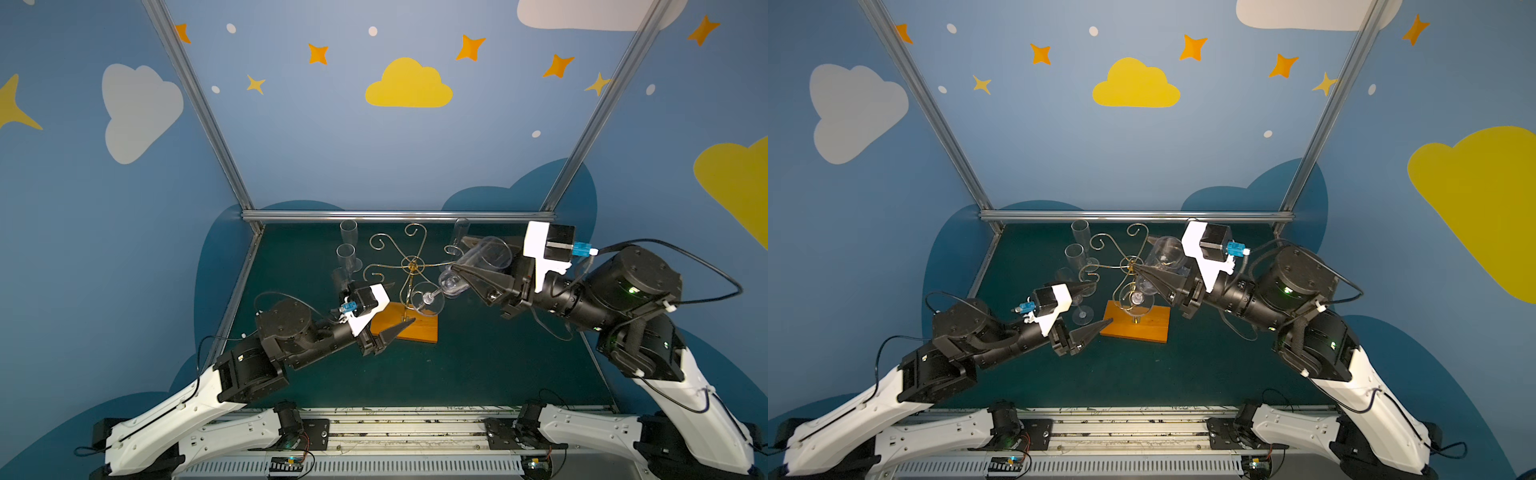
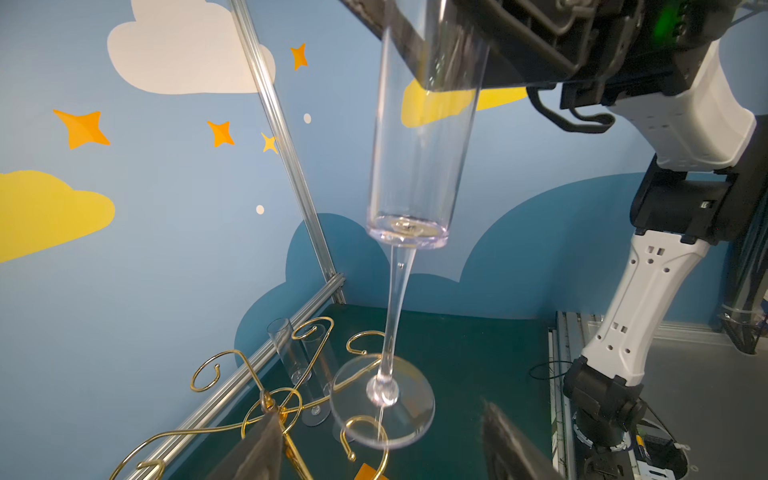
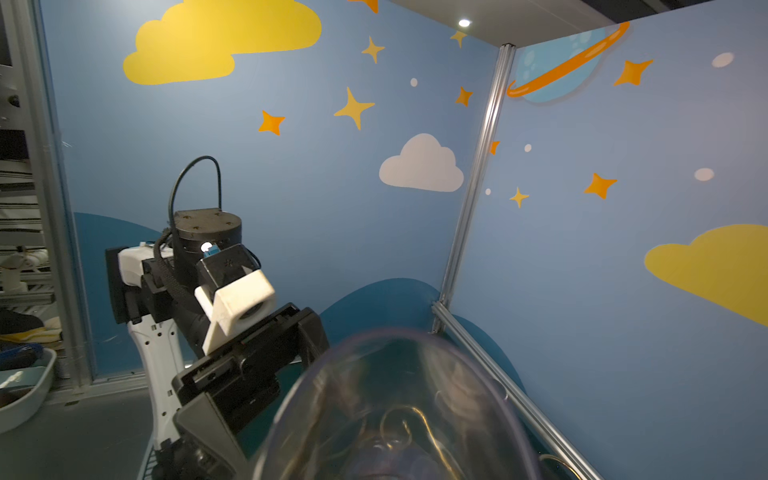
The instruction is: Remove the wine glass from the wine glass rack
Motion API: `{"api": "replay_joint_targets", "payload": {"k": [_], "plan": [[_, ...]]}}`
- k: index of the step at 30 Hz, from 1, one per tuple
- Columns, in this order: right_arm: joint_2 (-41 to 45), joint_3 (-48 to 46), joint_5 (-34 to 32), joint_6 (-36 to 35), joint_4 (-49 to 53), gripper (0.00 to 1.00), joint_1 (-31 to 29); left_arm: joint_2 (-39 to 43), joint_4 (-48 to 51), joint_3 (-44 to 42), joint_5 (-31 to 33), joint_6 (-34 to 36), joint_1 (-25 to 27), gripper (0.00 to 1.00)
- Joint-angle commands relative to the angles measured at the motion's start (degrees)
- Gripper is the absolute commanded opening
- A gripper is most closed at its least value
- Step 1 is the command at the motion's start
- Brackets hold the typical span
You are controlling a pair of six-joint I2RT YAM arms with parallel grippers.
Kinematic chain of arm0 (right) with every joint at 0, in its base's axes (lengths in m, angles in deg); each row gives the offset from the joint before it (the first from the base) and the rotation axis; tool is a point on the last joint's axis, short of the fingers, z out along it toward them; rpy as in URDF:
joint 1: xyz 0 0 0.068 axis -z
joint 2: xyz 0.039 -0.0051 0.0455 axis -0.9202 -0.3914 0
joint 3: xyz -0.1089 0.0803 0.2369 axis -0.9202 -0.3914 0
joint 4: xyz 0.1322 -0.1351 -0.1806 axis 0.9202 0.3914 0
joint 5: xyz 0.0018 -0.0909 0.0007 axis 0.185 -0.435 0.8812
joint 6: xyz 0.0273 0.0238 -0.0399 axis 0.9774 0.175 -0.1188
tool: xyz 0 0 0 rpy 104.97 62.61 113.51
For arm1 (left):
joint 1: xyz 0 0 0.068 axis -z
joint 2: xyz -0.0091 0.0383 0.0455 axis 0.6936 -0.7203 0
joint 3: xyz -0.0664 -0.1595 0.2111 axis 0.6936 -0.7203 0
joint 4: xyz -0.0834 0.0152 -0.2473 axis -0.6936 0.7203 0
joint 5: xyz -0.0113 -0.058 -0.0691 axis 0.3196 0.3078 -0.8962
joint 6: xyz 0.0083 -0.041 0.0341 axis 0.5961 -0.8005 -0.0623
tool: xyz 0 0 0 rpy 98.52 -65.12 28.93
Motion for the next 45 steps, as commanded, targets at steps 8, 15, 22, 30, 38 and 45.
{"api": "replay_joint_targets", "payload": {"k": [8,15,22,30,38,45], "plan": [[8.5,-4.1,-18.58,-10.23,2.1,0.29,0.59,5.27,0.69,-2.13,4.05,-1.83,0.12,0.75],[14.44,-11.39,-30.21,-13.36,0.88,0.29,0.6,7.28,0.8,-3.54,4.8,-2.08,0.12,0.76],[19.59,-19.46,-37.29,-12.55,0.8,0.3,0.66,8.04,2.24,-4.42,4.8,-3.65,0.06,0.75],[24.19,-29.88,-41.66,-8.64,0.17,0.3,1.23,9.45,-0.66,-7.28,6.55,-5.57,0.07,0.76],[27.13,-39.07,-39.15,-3.77,-3.52,0.3,5.86,10.37,0.98,-6.2,7.11,-6.31,0.12,0.76],[26.0,-47.07,-27.73,3.37,-8.2,0.3,16.41,10.4,2.63,-4.46,6.45,-7.39,0.12,0.75]]}}
